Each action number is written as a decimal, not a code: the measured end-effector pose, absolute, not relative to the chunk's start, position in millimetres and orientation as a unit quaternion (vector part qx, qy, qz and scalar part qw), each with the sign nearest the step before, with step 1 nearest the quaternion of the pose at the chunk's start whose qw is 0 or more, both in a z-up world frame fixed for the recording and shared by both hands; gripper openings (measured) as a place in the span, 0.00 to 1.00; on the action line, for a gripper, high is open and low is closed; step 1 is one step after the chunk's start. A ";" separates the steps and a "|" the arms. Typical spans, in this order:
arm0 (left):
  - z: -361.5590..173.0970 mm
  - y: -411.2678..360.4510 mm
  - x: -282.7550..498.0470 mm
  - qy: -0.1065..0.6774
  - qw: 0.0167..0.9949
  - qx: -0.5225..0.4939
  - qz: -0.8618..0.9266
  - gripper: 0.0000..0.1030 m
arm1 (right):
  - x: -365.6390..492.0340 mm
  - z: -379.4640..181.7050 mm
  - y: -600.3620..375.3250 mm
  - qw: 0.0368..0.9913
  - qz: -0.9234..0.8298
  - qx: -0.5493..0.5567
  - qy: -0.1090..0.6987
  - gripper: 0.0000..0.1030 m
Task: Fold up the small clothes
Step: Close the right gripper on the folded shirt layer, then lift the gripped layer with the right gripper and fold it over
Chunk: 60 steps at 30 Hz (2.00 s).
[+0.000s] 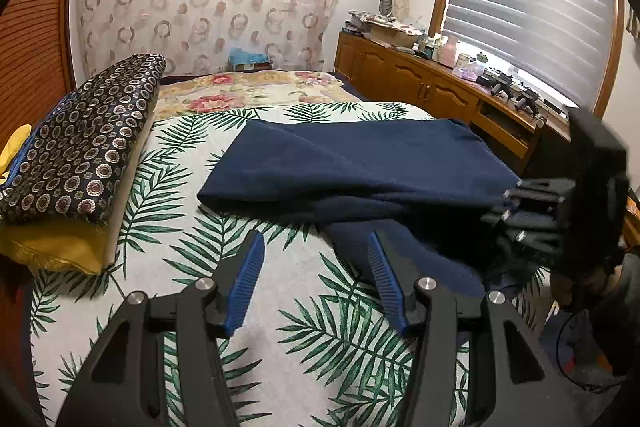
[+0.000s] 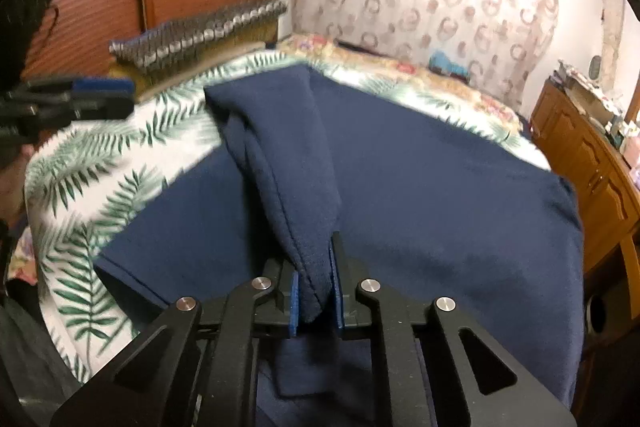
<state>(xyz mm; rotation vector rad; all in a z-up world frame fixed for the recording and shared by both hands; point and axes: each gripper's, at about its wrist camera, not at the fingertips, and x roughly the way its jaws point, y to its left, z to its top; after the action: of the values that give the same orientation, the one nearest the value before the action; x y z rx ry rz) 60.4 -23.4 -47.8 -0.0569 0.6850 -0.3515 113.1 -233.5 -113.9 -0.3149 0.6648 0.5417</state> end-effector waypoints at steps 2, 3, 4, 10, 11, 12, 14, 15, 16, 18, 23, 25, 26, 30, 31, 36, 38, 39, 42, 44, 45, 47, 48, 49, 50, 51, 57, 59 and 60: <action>-47.8 -23.7 60.0 0.334 0.926 -0.028 -0.172 0.51 | 110.0 -99.8 -237.3 0.906 0.261 -0.140 0.302 0.07; -47.7 -23.8 60.2 0.334 0.926 -0.028 -0.172 0.51 | 108.5 -92.8 -239.1 0.911 0.259 -0.136 0.292 0.07; -47.9 -24.3 60.0 0.334 0.926 -0.028 -0.173 0.51 | 106.6 -84.5 -241.8 0.915 0.258 -0.132 0.280 0.07; -46.3 -28.3 59.5 0.333 0.926 -0.026 -0.177 0.51 | 97.3 -45.0 -258.9 0.930 0.251 -0.117 0.240 0.07; -46.6 -28.8 59.2 0.332 0.926 -0.025 -0.179 0.51 | 95.1 -40.4 -261.8 0.932 0.249 -0.116 0.236 0.07; -46.7 -29.2 59.2 0.332 0.926 -0.025 -0.180 0.51 | 94.0 -36.1 -265.3 0.934 0.247 -0.114 0.233 0.07; -45.4 -31.5 58.9 0.331 0.925 -0.025 -0.184 0.51 | 90.7 -27.0 -275.5 0.938 0.239 -0.109 0.227 0.07; -44.9 -31.7 59.2 0.330 0.925 -0.025 -0.186 0.51 | 88.8 -23.0 -281.1 0.940 0.235 -0.108 0.224 0.07; -44.2 -33.1 58.8 0.329 0.925 -0.026 -0.189 0.51 | 87.2 -21.2 -284.2 0.941 0.231 -0.108 0.223 0.07; -43.0 -34.9 59.2 0.328 0.925 -0.026 -0.193 0.51 | 83.6 -16.8 -293.5 0.944 0.221 -0.109 0.220 0.07; -41.0 -41.5 59.6 0.323 0.925 -0.025 -0.201 0.51 | 75.4 -10.6 -318.2 0.950 0.195 -0.108 0.219 0.07; -40.0 -44.3 58.5 0.321 0.924 -0.024 -0.204 0.51 | 72.2 -11.0 -327.4 0.951 0.183 -0.109 0.223 0.07; -39.4 -46.1 57.9 0.321 0.924 -0.023 -0.205 0.51 | 71.3 -11.6 -331.2 0.951 0.179 -0.109 0.226 0.07; -40.0 -49.7 58.0 0.322 0.923 -0.022 -0.208 0.51 | 68.0 -19.8 -352.1 0.952 0.153 -0.108 0.242 0.07; -40.4 -50.5 57.6 0.323 0.923 -0.022 -0.209 0.51 | 70.0 -26.8 -359.8 0.951 0.144 -0.106 0.254 0.07; -44.0 -57.2 59.3 0.329 0.920 -0.016 -0.214 0.51 | 84.7 -78.3 -391.9 0.932 0.103 -0.096 0.334 0.07; -44.6 -59.7 60.2 0.330 0.919 -0.014 -0.215 0.51 | 86.3 -93.3 -401.7 0.927 0.094 -0.085 0.354 0.07; -44.9 -61.0 60.3 0.331 0.919 -0.013 -0.215 0.51 | 85.2 -97.6 -405.5 0.925 0.094 -0.079 0.360 0.08; -45.0 -62.3 60.9 0.332 0.918 -0.013 -0.216 0.51 | 80.7 -102.2 -412.2 0.923 0.091 -0.069 0.366 0.18; -45.1 -63.5 60.2 0.331 0.918 -0.011 -0.216 0.51 | 77.7 -98.6 -413.9 0.924 0.088 -0.074 0.365 0.22; -45.2 -63.7 60.0 0.331 0.918 -0.010 -0.216 0.51 | 76.2 -96.6 -415.2 0.924 0.089 -0.075 0.365 0.23; -45.4 -63.8 60.0 0.331 0.918 -0.011 -0.216 0.51 | 72.8 -89.0 -412.2 0.925 0.088 -0.081 0.361 0.27; -45.4 -63.8 60.0 0.331 0.918 -0.011 -0.216 0.51 | 72.2 -85.5 -410.6 0.926 0.087 -0.084 0.358 0.30; -45.5 -64.4 60.8 0.331 0.919 -0.011 -0.215 0.51 | 69.6 -79.7 -408.9 0.928 0.091 -0.087 0.352 0.32; -45.9 -64.4 60.6 0.331 0.919 -0.011 -0.215 0.51 | 68.2 -76.1 -408.0 0.929 0.095 -0.089 0.347 0.35; -46.2 -64.2 60.6 0.331 0.919 -0.011 -0.215 0.51 | 67.1 -71.9 -406.1 0.931 0.098 -0.091 0.341 0.43; -47.2 -63.5 60.0 0.333 0.918 -0.012 -0.215 0.51 | 71.2 -55.6 -378.5 0.934 0.134 -0.108 0.313 0.56; -48.2 -62.7 59.3 0.333 0.918 -0.012 -0.214 0.51 | 78.3 -58.4 -367.5 0.932 0.144 -0.114 0.314 0.56; -48.5 -61.7 59.2 0.334 0.918 -0.013 -0.213 0.51 | 82.6 -59.3 -362.3 0.930 0.150 -0.115 0.314 0.56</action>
<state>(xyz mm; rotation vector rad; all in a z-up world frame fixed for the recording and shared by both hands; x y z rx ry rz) 59.2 -61.7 -48.5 -0.0271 0.6864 -0.4384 82.6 -362.3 -59.3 -0.2355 0.6434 0.3068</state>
